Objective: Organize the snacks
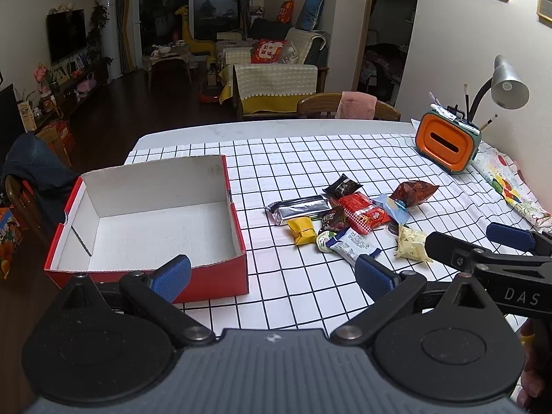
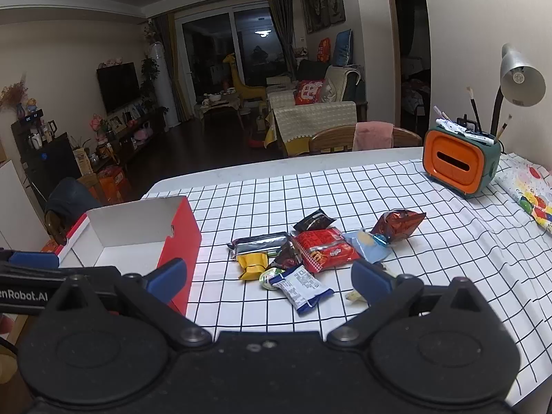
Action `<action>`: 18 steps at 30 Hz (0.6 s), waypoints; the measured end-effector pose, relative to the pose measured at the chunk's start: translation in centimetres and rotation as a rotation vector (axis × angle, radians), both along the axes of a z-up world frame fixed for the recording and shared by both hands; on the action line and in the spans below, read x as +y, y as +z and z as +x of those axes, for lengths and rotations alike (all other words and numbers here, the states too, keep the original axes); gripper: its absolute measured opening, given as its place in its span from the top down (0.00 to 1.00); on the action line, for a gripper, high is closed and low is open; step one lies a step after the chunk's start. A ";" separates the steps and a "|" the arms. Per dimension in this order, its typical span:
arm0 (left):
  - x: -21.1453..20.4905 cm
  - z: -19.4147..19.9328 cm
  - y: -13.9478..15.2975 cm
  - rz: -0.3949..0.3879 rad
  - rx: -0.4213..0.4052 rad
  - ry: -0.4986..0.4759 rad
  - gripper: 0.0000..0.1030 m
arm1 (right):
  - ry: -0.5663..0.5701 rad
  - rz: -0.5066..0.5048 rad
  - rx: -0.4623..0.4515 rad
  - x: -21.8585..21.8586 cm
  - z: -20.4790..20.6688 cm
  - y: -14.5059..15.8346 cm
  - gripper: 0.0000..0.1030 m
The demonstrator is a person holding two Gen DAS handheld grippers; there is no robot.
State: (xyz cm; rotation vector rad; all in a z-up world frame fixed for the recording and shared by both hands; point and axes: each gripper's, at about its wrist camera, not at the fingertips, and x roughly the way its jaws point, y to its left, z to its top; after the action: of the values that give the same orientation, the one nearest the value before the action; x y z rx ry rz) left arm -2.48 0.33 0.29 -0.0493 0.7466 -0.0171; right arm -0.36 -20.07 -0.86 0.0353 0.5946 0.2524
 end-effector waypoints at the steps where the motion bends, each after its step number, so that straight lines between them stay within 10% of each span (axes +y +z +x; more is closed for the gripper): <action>1: 0.1 0.0 0.0 -0.002 -0.001 0.002 0.01 | 0.002 0.001 -0.001 0.0 0.0 0.0 0.01; 18: 0.1 -0.2 0.9 -0.002 -0.027 -0.013 0.01 | 0.006 0.000 -0.044 -0.3 -0.8 0.7 0.01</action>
State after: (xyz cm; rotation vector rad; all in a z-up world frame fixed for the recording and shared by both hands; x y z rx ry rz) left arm -2.64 0.40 1.16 -0.0462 0.7196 -0.0312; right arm -1.15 -20.34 -0.16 0.0284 0.5510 0.2582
